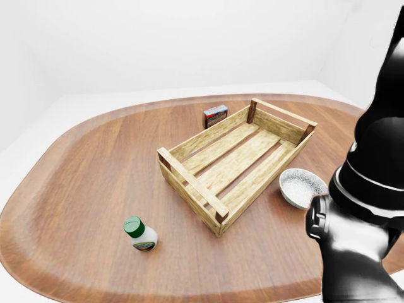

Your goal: Pick up the salad dressing and put it in the tray.

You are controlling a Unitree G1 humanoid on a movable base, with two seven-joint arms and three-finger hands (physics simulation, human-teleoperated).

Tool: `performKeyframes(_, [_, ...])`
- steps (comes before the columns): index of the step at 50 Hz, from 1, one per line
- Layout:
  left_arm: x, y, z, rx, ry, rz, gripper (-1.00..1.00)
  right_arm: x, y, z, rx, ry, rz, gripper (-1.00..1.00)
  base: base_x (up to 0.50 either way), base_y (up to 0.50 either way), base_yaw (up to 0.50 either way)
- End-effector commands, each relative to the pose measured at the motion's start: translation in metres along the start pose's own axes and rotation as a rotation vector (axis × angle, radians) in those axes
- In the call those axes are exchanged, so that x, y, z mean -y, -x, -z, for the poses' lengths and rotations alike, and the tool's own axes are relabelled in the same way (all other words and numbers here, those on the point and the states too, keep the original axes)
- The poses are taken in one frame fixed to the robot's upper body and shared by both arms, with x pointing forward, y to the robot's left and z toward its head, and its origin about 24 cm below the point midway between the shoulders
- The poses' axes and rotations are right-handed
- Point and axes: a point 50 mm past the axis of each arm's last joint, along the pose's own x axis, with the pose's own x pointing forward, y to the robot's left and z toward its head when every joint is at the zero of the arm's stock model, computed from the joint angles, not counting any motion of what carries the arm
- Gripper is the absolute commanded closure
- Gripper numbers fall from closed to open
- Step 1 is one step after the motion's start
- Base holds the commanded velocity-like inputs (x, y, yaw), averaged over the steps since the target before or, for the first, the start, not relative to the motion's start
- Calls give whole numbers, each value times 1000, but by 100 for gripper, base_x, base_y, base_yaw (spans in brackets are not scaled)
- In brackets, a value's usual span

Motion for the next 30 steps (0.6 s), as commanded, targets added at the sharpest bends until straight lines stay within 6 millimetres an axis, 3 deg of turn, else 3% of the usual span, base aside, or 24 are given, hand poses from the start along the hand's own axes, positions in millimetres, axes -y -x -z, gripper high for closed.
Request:
performKeyframes(1, [1,0,2,-6,-1,1,-100,-30,-50,196,-774,211,-254,-100,0,0,0])
performKeyframes(6, [1,0,3,-9,0,1,-100,-43,-42,216,-887,152,-284,-100,0,0,0])
performKeyframes(16, [4,0,2,-4,1,5,-100,-79,-23,242,-928,52,-376,-100,0,0,0])
performKeyframes(30, [3,0,4,-10,-6,9,-100,-119,-7,257,-963,-31,-513,-100,0,0,0])
